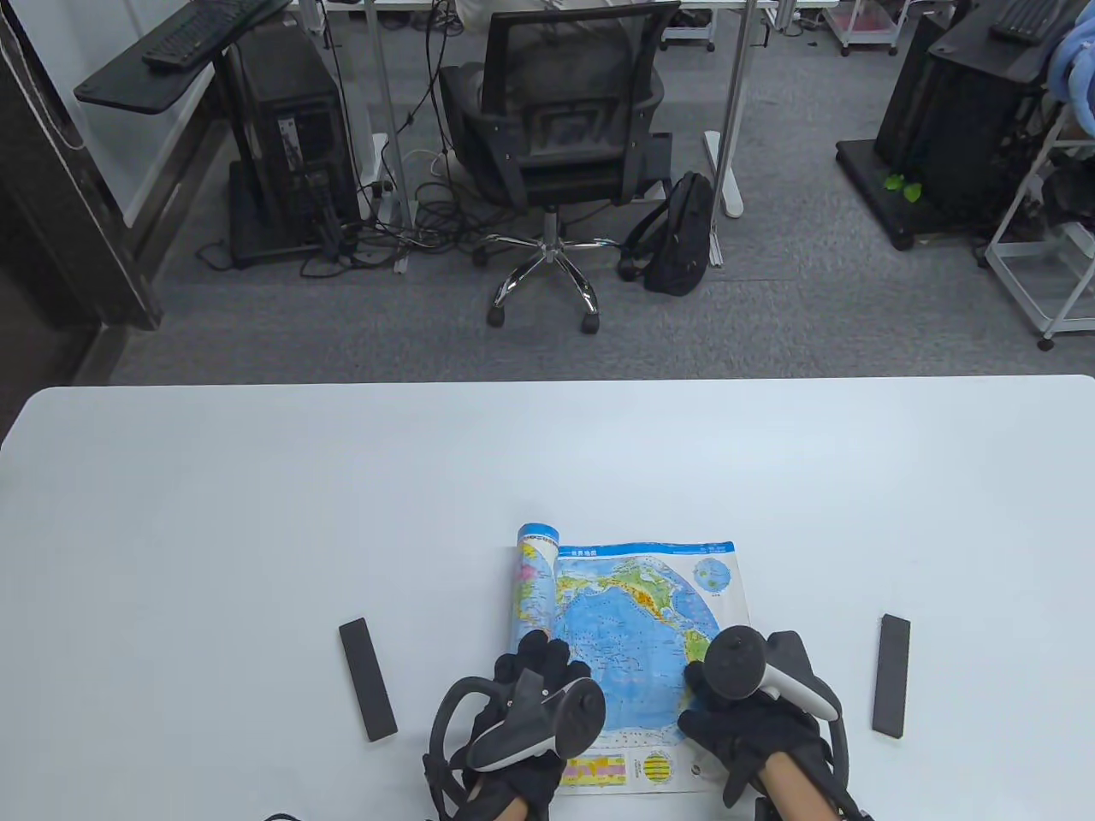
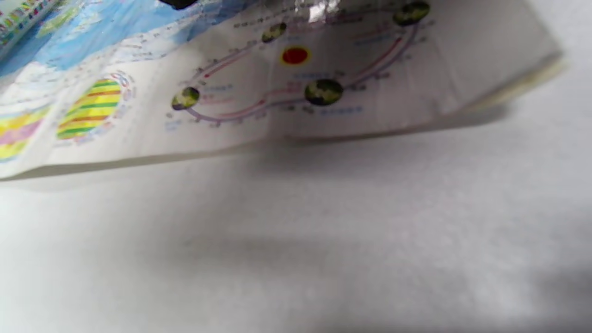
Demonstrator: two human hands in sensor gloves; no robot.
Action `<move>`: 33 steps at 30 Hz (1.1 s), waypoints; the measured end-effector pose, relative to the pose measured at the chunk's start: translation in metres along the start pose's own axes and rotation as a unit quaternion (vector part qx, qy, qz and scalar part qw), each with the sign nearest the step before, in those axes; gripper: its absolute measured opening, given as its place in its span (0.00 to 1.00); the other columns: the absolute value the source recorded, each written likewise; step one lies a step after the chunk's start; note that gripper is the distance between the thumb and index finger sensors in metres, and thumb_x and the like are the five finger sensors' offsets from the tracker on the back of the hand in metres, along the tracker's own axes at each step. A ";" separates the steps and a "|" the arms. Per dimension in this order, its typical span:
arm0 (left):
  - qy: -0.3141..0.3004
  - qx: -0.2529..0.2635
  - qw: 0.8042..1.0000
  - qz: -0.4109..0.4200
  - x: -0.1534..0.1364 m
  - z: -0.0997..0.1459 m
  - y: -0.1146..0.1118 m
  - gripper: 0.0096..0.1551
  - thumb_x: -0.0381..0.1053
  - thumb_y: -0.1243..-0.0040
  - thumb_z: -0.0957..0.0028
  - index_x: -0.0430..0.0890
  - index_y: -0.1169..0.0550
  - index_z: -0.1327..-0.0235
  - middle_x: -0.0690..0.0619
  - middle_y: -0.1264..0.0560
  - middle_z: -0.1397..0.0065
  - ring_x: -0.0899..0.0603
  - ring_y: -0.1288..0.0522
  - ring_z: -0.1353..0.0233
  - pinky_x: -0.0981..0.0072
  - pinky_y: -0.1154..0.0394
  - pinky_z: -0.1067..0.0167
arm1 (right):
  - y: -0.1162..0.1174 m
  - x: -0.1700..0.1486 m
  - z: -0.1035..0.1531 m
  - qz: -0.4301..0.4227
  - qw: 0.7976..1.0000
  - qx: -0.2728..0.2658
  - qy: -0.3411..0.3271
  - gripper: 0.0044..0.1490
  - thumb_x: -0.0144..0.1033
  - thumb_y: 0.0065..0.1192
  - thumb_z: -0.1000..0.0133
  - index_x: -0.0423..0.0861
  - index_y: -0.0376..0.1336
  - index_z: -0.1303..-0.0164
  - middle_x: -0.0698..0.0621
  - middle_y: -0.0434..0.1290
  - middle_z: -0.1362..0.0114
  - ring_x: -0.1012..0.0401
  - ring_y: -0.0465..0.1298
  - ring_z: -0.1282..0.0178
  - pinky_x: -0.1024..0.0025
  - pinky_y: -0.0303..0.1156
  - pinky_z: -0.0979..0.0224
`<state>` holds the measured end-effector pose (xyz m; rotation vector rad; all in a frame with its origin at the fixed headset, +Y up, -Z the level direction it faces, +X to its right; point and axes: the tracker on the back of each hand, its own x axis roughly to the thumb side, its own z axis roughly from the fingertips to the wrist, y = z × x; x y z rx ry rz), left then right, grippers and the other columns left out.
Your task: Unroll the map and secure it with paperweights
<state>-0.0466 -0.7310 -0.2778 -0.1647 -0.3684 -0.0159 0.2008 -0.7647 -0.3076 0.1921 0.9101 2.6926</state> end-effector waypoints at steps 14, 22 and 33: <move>0.109 -0.073 0.987 0.090 -0.026 -0.006 -0.032 0.51 0.67 0.55 0.41 0.39 0.60 0.24 0.21 0.58 0.24 0.21 0.46 0.26 0.35 0.37 0.34 | 0.003 -0.002 -0.003 0.011 1.000 -0.001 0.018 0.42 0.51 0.44 0.34 0.47 0.31 0.23 0.19 0.25 0.28 0.24 0.26 0.34 0.25 0.30 0.40; 0.121 -0.073 0.990 0.027 -0.016 -0.011 -0.034 0.49 0.58 0.52 0.40 0.41 0.65 0.27 0.24 0.60 0.23 0.23 0.47 0.25 0.36 0.38 0.33 | 0.003 -0.004 -0.005 0.022 0.999 -0.002 0.032 0.42 0.49 0.47 0.35 0.47 0.33 0.22 0.21 0.24 0.28 0.25 0.26 0.34 0.25 0.29 0.40; 0.003 -0.021 0.999 0.032 -0.027 -0.001 -0.008 0.39 0.38 0.46 0.45 0.57 0.46 0.23 0.50 0.55 0.16 0.37 0.65 0.21 0.37 0.60 0.29 | -0.006 -0.025 -0.004 -0.039 0.998 -0.009 0.039 0.39 0.47 0.48 0.34 0.48 0.37 0.22 0.23 0.24 0.28 0.27 0.25 0.34 0.26 0.28 0.39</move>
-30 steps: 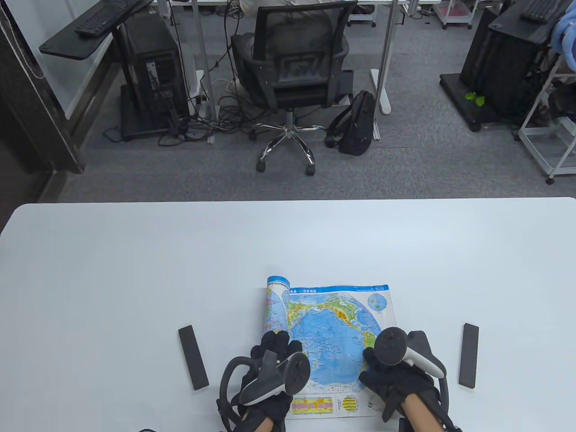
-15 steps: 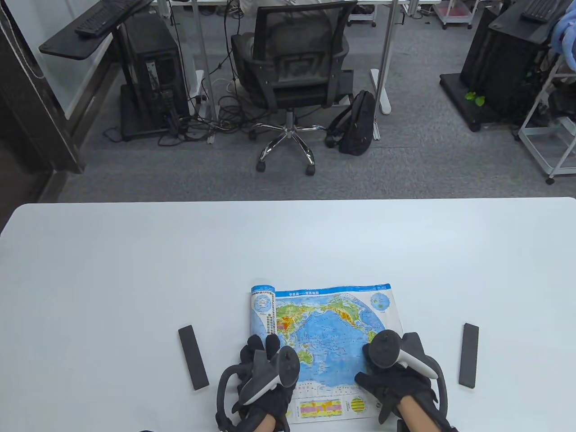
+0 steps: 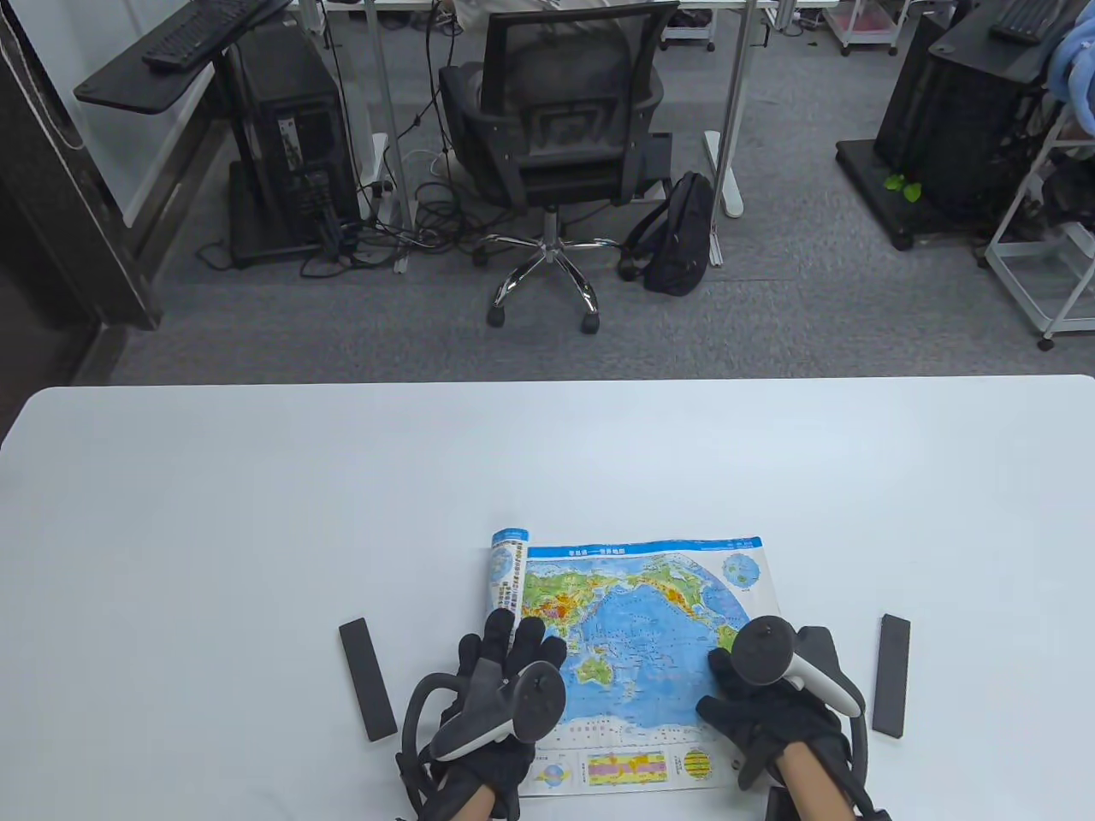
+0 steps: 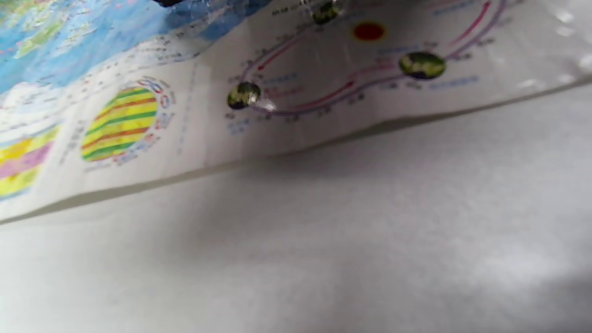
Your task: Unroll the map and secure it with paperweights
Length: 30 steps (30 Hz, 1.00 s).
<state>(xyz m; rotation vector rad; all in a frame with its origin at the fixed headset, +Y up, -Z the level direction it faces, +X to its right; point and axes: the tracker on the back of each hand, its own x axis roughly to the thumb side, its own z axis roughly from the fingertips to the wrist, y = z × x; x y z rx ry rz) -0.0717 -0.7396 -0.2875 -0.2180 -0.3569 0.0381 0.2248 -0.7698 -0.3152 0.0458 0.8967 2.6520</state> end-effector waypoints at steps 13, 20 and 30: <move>0.135 -0.131 0.981 0.046 -0.040 -0.002 -0.023 0.40 0.59 0.53 0.38 0.46 0.51 0.19 0.37 0.54 0.16 0.28 0.63 0.22 0.33 0.61 0.33 | -0.004 -0.010 0.002 -0.015 1.000 0.007 0.015 0.38 0.44 0.49 0.35 0.50 0.36 0.22 0.22 0.21 0.30 0.26 0.24 0.35 0.26 0.28 0.40; 0.140 -0.125 0.982 0.026 -0.035 -0.008 -0.027 0.43 0.64 0.55 0.39 0.44 0.51 0.20 0.34 0.52 0.18 0.27 0.54 0.21 0.32 0.52 0.31 | 0.001 -0.006 0.002 0.025 0.999 0.003 0.031 0.45 0.45 0.49 0.35 0.44 0.28 0.25 0.21 0.22 0.30 0.26 0.26 0.34 0.26 0.30 0.39; 0.151 -0.121 0.981 0.009 -0.032 -0.016 -0.027 0.46 0.68 0.60 0.41 0.45 0.54 0.20 0.32 0.53 0.18 0.27 0.46 0.23 0.37 0.38 0.32 | -0.002 -0.007 0.001 0.019 0.999 -0.008 0.026 0.50 0.44 0.52 0.36 0.31 0.30 0.25 0.21 0.25 0.28 0.26 0.28 0.33 0.27 0.31 0.38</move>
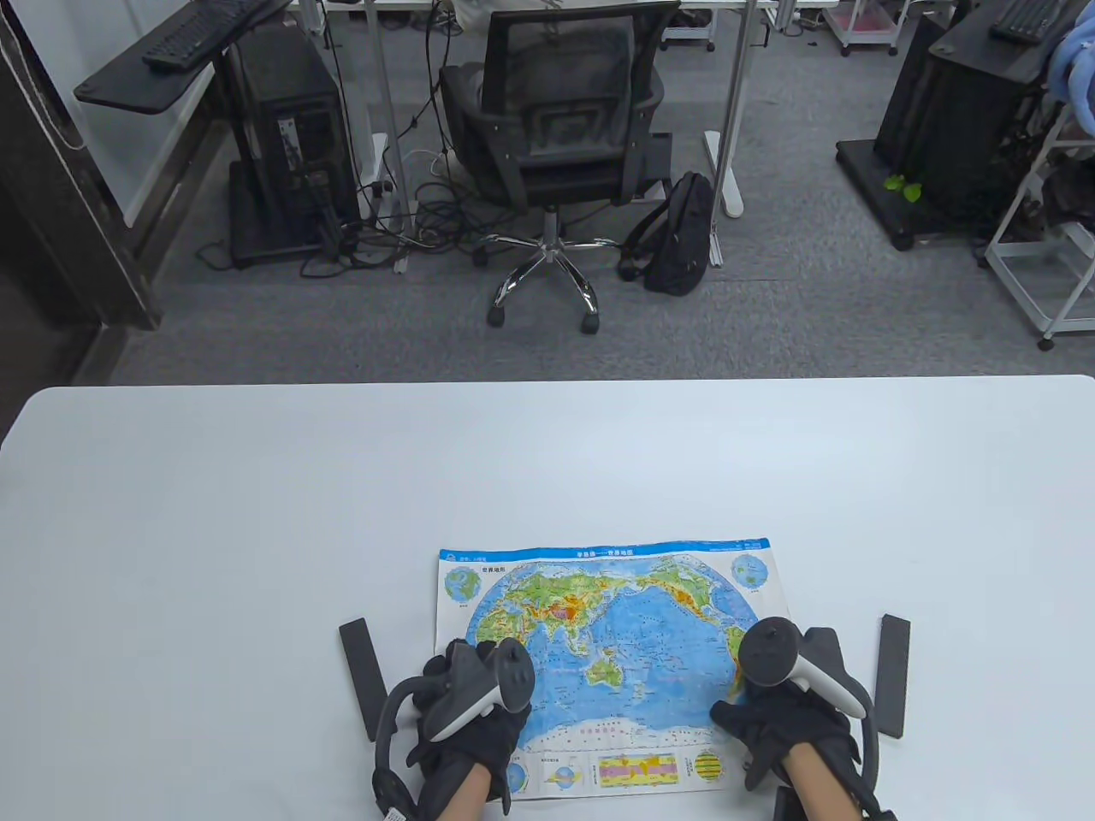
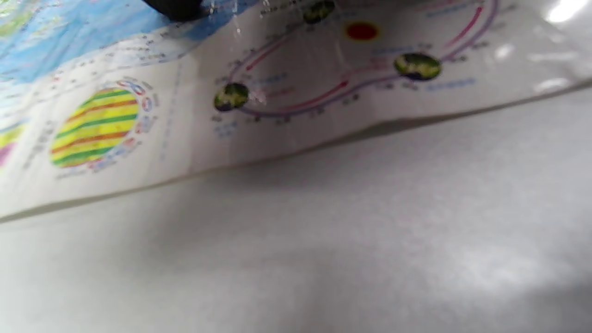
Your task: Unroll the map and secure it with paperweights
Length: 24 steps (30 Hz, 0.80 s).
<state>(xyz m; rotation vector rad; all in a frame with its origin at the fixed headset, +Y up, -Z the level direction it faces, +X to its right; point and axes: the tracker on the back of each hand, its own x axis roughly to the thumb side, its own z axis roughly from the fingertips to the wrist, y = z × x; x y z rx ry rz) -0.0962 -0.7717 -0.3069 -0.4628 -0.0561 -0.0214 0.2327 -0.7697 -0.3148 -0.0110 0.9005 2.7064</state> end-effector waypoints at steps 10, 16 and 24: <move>0.060 -0.044 0.992 -0.100 0.042 -0.024 0.028 0.51 0.73 0.63 0.46 0.38 0.42 0.21 0.30 0.41 0.21 0.28 0.33 0.27 0.41 0.29 0.37 | 0.000 -0.001 0.000 0.000 1.000 0.000 -0.002 0.50 0.43 0.53 0.37 0.32 0.30 0.25 0.22 0.25 0.28 0.26 0.28 0.33 0.27 0.32 0.38; 0.037 -0.065 0.990 -0.120 0.096 -0.036 0.036 0.52 0.73 0.62 0.46 0.37 0.43 0.21 0.30 0.43 0.21 0.28 0.35 0.26 0.40 0.31 0.35 | -0.003 -0.004 0.000 -0.010 1.000 0.002 -0.008 0.50 0.41 0.55 0.37 0.32 0.31 0.25 0.22 0.26 0.28 0.27 0.29 0.32 0.28 0.32 0.37; -0.096 -0.060 0.993 -0.036 0.162 -0.047 0.030 0.50 0.74 0.61 0.45 0.50 0.61 0.22 0.39 0.65 0.18 0.28 0.57 0.20 0.33 0.49 0.29 | -0.007 -0.011 0.001 -0.043 0.999 0.007 -0.024 0.51 0.38 0.58 0.38 0.32 0.31 0.25 0.24 0.26 0.27 0.28 0.29 0.32 0.29 0.33 0.36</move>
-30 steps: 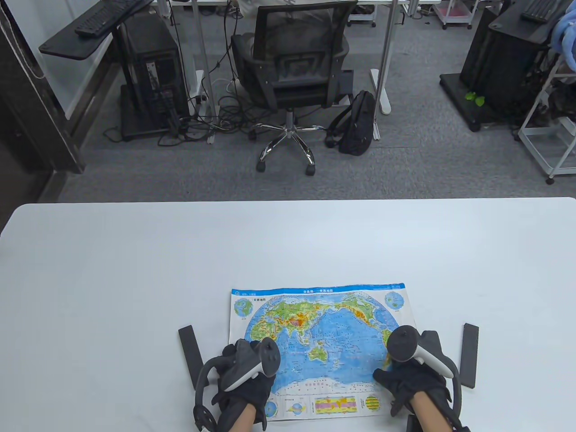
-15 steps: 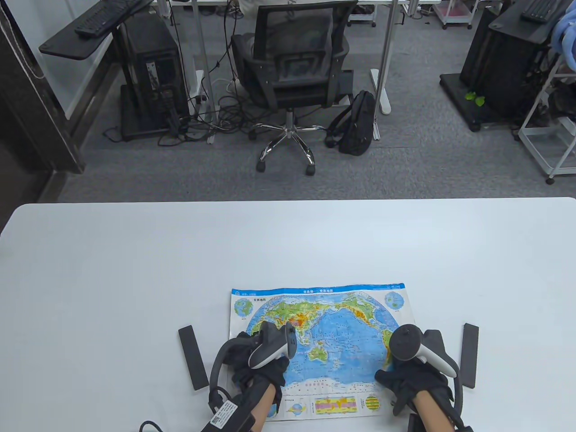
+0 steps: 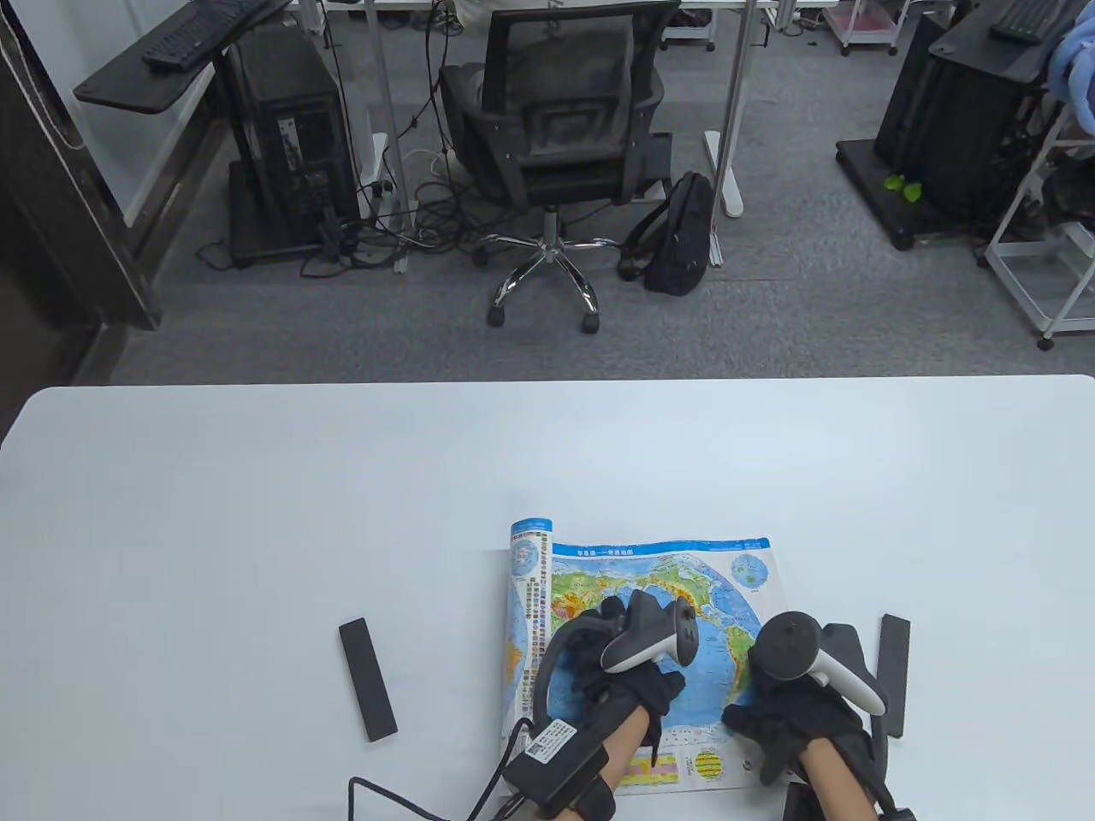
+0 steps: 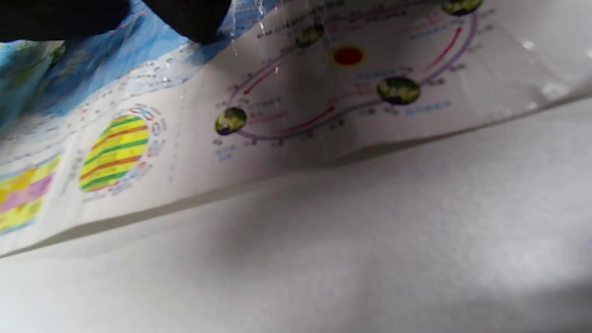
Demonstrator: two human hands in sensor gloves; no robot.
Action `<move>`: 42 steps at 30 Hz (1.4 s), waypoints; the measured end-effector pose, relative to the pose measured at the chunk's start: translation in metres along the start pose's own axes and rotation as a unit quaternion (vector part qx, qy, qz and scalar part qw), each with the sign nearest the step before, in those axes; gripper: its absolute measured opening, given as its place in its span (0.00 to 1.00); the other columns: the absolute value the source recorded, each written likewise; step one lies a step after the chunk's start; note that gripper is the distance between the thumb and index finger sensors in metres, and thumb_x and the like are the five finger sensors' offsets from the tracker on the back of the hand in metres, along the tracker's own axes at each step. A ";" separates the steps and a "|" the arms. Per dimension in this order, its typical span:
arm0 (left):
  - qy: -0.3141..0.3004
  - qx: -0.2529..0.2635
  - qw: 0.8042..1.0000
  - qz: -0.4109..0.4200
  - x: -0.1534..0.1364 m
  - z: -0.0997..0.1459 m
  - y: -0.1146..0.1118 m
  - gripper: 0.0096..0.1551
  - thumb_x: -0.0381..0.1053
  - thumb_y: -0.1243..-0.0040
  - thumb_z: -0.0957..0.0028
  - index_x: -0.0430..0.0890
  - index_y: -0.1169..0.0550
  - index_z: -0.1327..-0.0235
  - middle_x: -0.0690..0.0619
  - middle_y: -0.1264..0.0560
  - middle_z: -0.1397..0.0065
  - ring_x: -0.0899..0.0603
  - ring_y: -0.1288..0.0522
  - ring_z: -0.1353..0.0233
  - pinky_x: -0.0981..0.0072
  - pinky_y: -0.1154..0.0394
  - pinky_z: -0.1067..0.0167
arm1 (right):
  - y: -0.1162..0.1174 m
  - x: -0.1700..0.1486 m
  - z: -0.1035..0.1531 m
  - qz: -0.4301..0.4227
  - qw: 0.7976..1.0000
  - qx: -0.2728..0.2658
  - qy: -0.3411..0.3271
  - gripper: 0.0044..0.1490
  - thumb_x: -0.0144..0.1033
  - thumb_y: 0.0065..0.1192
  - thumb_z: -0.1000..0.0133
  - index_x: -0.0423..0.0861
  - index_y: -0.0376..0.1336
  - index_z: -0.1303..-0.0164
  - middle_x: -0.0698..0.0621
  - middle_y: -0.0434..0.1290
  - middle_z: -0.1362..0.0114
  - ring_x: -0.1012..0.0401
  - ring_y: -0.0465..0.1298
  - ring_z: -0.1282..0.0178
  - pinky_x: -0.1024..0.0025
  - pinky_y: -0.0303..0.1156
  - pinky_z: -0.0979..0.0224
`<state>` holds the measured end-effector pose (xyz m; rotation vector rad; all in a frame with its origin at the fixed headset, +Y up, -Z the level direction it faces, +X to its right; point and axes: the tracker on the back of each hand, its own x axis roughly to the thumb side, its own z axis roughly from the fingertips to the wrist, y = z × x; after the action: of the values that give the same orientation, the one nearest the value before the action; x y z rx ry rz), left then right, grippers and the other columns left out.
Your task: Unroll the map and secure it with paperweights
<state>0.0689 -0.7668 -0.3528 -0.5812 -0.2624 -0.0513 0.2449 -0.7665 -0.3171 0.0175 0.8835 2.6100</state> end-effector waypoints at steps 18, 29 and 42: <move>-0.045 -0.134 0.983 0.116 0.014 -0.029 -0.026 0.53 0.85 0.69 0.50 0.67 0.83 0.42 0.51 0.92 0.35 0.33 0.91 0.37 0.26 0.79 0.48 | -0.013 -0.014 0.007 -0.070 0.997 0.010 -0.036 0.48 0.32 0.58 0.39 0.33 0.33 0.25 0.26 0.30 0.24 0.30 0.31 0.30 0.31 0.33 0.36; -0.038 -0.136 0.984 0.109 0.016 -0.030 -0.027 0.54 0.86 0.68 0.51 0.68 0.82 0.40 0.52 0.92 0.35 0.33 0.91 0.37 0.26 0.78 0.48 | -0.070 -0.023 0.061 -0.151 0.975 -0.135 -0.097 0.47 0.39 0.55 0.37 0.37 0.32 0.24 0.28 0.25 0.24 0.28 0.29 0.29 0.28 0.30 0.36; -0.037 -0.134 0.985 0.107 0.017 -0.030 -0.027 0.54 0.86 0.69 0.51 0.68 0.82 0.41 0.52 0.92 0.35 0.33 0.91 0.37 0.26 0.78 0.48 | -0.035 -0.106 0.008 -0.145 0.973 -0.092 0.153 0.52 0.41 0.54 0.36 0.42 0.22 0.29 0.29 0.15 0.28 0.31 0.20 0.31 0.30 0.20 0.37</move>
<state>0.0886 -0.8057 -0.3584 -0.8767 -0.2665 0.1454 0.3569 -0.7740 -0.3195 -0.5376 0.6754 2.4381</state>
